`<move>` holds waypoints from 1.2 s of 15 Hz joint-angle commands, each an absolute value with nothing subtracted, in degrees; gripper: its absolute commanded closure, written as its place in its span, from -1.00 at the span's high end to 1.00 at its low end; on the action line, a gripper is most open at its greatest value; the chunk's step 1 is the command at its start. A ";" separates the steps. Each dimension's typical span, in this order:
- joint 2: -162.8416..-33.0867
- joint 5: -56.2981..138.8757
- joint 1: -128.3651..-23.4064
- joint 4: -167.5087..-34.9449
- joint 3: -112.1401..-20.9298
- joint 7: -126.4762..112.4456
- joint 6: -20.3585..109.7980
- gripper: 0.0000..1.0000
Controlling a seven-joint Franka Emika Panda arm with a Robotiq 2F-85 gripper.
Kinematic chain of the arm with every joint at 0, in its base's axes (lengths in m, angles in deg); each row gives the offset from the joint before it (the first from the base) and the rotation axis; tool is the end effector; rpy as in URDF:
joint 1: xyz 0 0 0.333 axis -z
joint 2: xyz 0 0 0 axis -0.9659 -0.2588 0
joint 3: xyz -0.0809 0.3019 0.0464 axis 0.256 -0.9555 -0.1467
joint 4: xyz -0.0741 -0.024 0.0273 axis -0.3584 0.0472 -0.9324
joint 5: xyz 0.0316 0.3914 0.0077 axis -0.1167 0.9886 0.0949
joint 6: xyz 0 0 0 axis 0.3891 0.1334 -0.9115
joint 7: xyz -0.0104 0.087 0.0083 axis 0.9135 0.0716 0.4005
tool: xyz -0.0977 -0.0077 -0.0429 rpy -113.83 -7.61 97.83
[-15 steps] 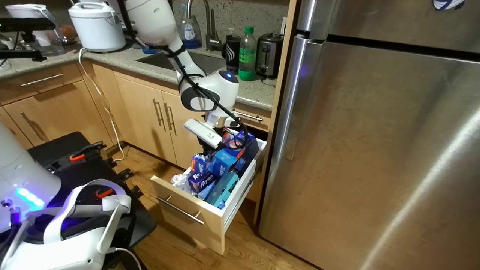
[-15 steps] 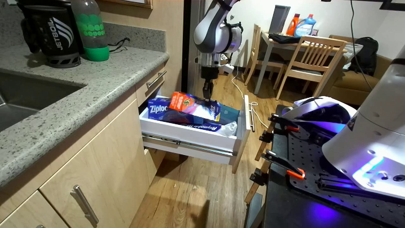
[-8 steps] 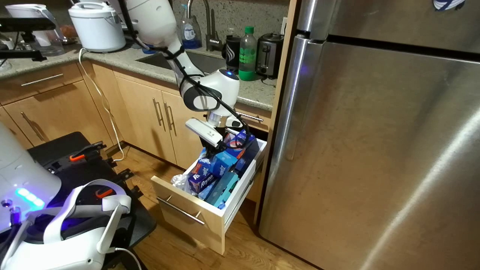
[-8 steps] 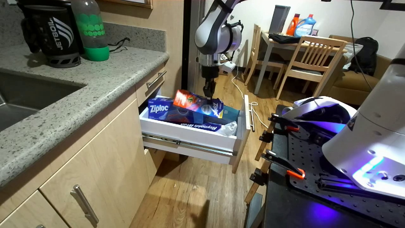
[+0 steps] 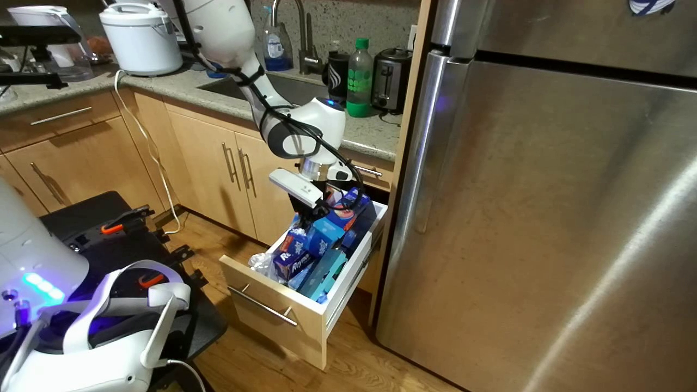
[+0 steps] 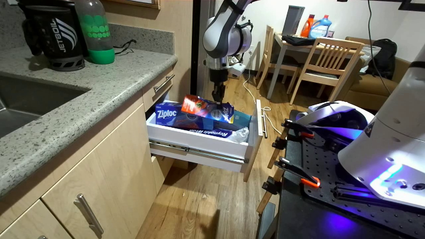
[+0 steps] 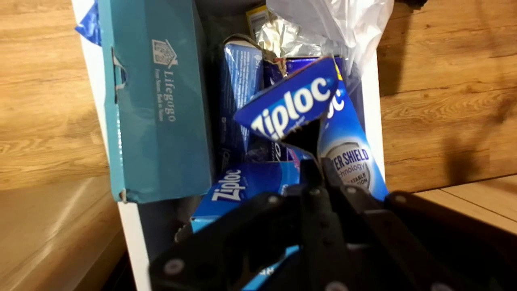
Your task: Put the box inside the drawer
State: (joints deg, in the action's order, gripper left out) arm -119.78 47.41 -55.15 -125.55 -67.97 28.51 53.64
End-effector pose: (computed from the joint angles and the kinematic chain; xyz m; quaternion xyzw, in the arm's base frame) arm 0.5193 -0.2155 0.0949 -0.9936 -0.0537 0.0891 0.0449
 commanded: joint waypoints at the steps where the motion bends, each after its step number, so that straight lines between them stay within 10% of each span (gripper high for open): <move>1: -119.25 45.43 -55.80 -124.32 -67.23 25.70 52.49 -0.92; 18: -116.92 33.20 -70.73 -124.77 -58.96 -1.65 53.97 -0.92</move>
State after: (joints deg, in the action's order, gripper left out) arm -117.84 35.35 -69.37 -124.85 -60.25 1.35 53.67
